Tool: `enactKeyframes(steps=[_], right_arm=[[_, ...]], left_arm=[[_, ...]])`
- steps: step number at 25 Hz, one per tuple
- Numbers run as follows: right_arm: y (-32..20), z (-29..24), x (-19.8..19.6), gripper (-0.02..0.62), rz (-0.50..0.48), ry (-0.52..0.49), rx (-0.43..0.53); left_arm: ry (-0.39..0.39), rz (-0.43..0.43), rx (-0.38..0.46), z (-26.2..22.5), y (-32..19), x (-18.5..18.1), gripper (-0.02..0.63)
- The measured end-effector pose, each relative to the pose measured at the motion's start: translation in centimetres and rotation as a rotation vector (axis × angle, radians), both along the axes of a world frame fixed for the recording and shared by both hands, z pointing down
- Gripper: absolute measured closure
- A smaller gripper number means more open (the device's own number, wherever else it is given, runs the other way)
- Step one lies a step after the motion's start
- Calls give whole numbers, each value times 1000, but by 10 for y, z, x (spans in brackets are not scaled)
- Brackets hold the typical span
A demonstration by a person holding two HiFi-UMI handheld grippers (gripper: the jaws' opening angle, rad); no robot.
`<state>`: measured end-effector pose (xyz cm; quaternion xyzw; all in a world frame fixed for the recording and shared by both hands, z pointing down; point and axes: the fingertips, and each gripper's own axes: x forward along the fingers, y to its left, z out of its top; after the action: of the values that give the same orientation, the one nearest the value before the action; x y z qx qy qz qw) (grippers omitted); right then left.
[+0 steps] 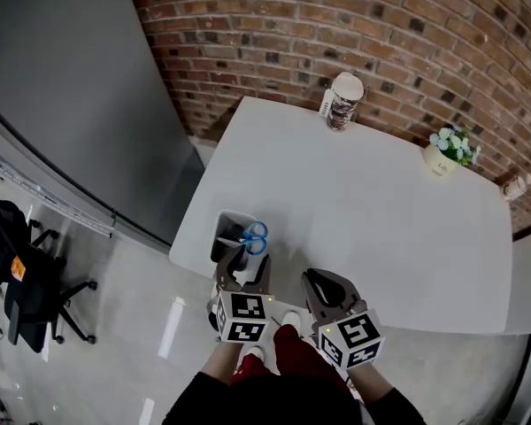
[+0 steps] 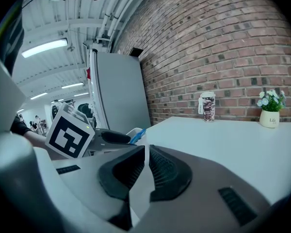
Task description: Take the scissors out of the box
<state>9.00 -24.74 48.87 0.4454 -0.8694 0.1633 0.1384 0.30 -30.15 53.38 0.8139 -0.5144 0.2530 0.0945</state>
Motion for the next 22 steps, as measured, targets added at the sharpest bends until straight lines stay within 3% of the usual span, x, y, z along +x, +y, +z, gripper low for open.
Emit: enactKeyframes(steps=[10,15,22], right_arm=[[-2,6,4,586,-6,9,-17],[-4,7,6,586,-8,15,-17],[-10,4,6,586,-22,12,-15]], left_arm=[[-20,-29,34,-6,-13,-3,429],[-22,-29,52,-9,-14,0,495],[-32,-58,81,-20,-20,-7,535]])
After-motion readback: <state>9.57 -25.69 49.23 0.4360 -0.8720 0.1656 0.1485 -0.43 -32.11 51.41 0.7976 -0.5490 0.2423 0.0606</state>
